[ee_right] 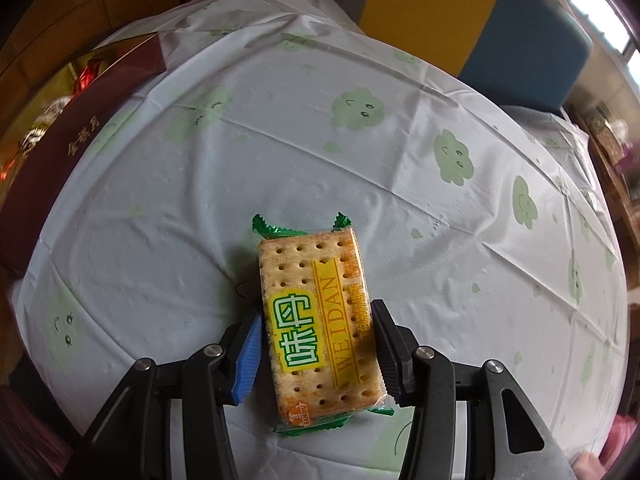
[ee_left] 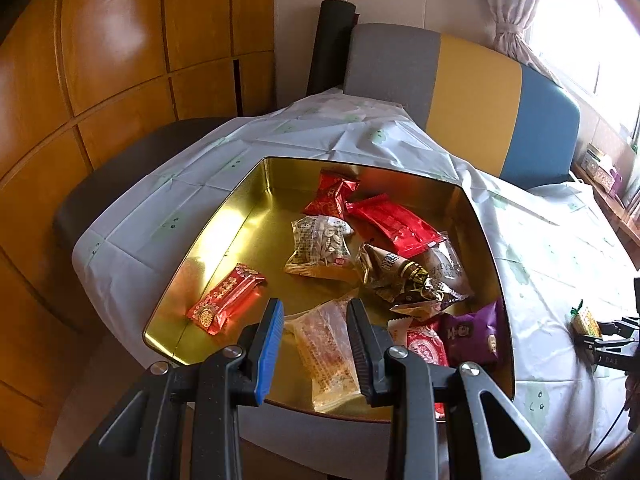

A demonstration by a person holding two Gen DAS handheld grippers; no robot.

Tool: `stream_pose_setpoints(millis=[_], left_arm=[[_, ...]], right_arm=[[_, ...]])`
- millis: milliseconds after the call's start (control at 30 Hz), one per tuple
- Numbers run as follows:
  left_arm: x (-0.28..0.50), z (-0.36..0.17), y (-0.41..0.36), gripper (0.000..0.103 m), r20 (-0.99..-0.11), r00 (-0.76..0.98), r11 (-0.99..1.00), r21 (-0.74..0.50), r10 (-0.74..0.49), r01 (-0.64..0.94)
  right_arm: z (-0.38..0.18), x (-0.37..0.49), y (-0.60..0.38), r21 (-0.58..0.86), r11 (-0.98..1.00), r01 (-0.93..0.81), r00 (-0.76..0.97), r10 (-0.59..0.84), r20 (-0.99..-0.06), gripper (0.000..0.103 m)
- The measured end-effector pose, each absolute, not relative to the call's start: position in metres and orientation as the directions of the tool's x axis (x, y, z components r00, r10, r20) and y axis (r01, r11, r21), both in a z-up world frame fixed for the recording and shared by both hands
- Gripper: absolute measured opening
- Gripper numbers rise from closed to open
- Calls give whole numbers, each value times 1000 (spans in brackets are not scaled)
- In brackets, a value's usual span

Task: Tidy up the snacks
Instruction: 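Carry the cracker pack into the gold tray and open the right tool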

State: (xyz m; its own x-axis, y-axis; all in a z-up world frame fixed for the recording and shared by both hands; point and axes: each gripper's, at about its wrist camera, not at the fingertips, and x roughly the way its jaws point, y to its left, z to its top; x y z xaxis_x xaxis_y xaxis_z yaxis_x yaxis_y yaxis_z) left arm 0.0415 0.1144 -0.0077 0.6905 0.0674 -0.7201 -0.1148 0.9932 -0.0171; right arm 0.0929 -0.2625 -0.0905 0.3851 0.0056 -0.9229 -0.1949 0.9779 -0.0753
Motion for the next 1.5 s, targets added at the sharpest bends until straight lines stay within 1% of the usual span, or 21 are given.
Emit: stream_pose_setpoints(millis=[167,333,600,767,867,1000,1100,1167,1200,1233,1300,1500], left_arm=[[40,-9,119,33,-719,691,992,-20,74,-127],[40,-9,123,33,-719,691,990,-28,75,-137],[38,-10,136,33,-715,694,985,-38,89,-165],[36,-4,157,33,-701,702,972,-53,126,-227],[34,-1,170,33,-693,705,963,-58,150,-262],[33,-4,184,33,-698,695,954,-57,173,-295],[34,-10,188,33,-709,683,951,-58,173,-302],[34,-13,187,33,-716,678,953,-58,168,-298],[34,-14,187,33,-718,677,954,-61,163,-295],[34,-16,186,33,-720,676,955,-62,158,-290],[35,-18,185,33,-723,674,958,-62,151,-281],[37,-19,180,33,-724,675,960,-67,141,-272]], right_arm=[[-75,90,-258,-11,987,-162,418,58,-906,50],[-54,86,-229,62,975,-214,450,155,-880,50],[-11,76,-135,129,901,-414,457,329,-826,50],[10,73,-63,187,805,-563,400,463,-791,50],[11,71,-19,220,737,-639,337,526,-781,50],[-8,83,25,229,709,-667,294,534,-793,51],[-35,102,49,168,740,-651,308,460,-832,52],[-48,113,53,188,750,-634,291,456,-841,52],[-53,116,53,198,759,-620,286,454,-844,53],[-56,118,52,205,767,-608,281,450,-848,58],[-57,116,49,223,767,-602,274,460,-845,60],[-42,101,33,243,759,-604,293,496,-817,61]])
